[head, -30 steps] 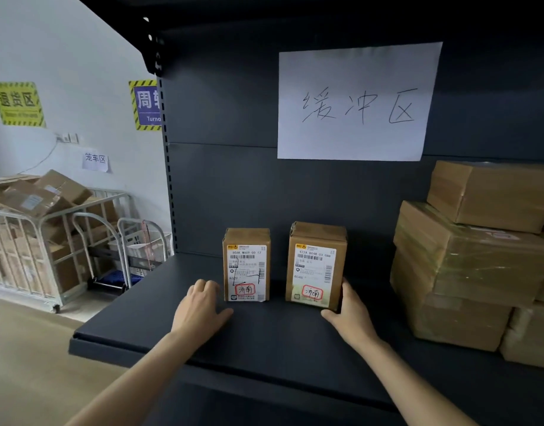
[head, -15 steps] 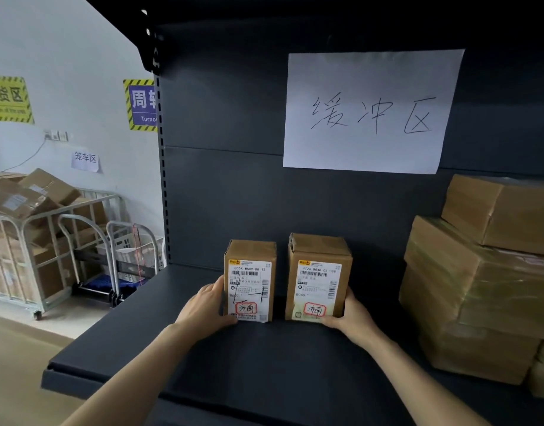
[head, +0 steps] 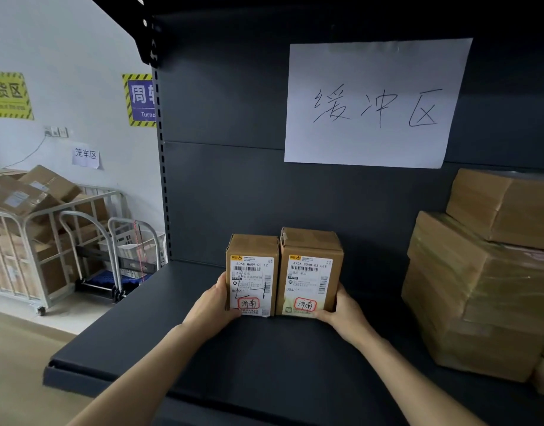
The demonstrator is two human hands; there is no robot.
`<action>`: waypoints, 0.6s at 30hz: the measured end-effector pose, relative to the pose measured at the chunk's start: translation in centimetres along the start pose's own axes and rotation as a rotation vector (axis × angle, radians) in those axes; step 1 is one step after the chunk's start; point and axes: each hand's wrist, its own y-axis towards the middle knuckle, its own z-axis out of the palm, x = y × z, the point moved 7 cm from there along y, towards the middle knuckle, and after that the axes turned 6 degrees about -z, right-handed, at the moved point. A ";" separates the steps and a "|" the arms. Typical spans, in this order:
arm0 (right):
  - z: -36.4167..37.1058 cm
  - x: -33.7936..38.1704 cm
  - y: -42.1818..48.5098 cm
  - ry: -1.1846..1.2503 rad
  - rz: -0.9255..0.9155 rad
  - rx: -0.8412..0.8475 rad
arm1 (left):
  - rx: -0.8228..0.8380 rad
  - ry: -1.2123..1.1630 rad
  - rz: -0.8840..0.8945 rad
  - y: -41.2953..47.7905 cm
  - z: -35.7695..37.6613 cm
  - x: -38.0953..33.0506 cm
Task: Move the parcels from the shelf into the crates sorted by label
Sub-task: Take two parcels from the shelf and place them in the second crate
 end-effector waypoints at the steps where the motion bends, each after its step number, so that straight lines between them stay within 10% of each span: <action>1: -0.1 0.2 -0.3 0.005 -0.006 -0.003 | -0.004 -0.011 0.001 -0.4 -0.2 -0.1; 18: -2.6 5.8 -7.3 0.063 -0.197 0.031 | -0.210 -0.156 0.010 -10.3 -5.1 -3.4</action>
